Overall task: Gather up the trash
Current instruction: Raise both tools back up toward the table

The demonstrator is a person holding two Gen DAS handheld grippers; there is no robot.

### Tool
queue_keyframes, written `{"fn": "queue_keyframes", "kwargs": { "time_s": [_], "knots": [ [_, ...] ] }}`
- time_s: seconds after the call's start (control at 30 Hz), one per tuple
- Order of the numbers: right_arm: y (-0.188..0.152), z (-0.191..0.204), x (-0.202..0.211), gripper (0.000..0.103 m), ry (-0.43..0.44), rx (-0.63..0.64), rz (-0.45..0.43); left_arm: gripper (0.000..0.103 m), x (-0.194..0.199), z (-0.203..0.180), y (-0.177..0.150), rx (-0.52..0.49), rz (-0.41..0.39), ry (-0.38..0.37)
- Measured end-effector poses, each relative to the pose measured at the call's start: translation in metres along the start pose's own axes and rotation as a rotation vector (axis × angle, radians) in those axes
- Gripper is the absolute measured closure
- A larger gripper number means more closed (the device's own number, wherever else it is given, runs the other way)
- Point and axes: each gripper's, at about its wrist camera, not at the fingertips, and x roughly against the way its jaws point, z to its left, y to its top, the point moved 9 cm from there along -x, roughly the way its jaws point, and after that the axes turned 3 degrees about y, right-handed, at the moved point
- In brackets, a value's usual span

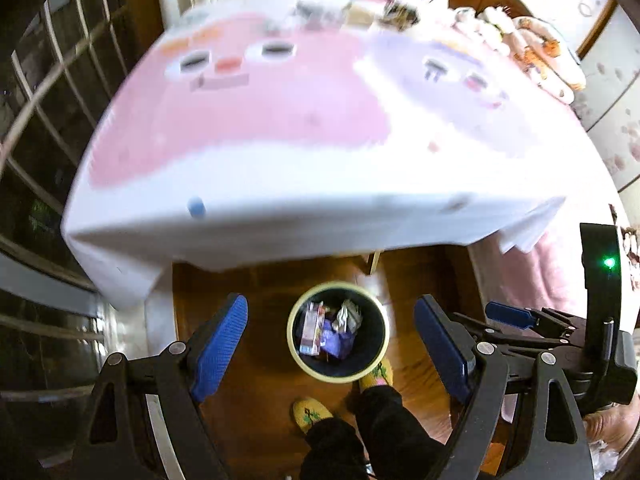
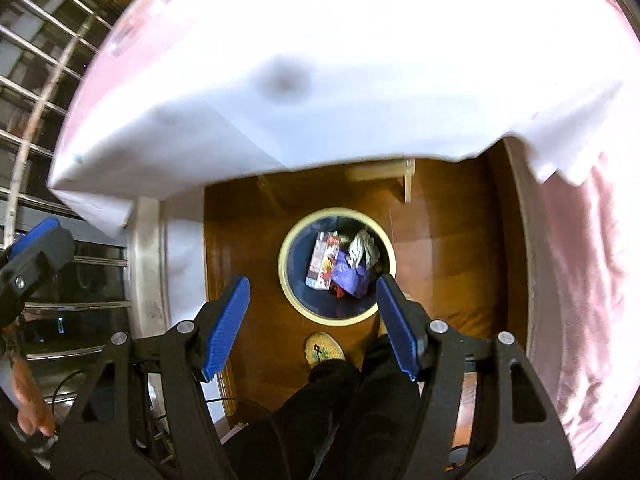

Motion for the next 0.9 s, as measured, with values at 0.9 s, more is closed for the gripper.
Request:
{"fn": "queue_keyframes", "kwargs": {
  "time_s": [0.9],
  "knots": [
    [0.218,0.027,0.152,0.048,0.039,0.114,-0.386,0.017,0.056,-0.024,0.230,-0.186,-0.265,0.213]
  ]
}}
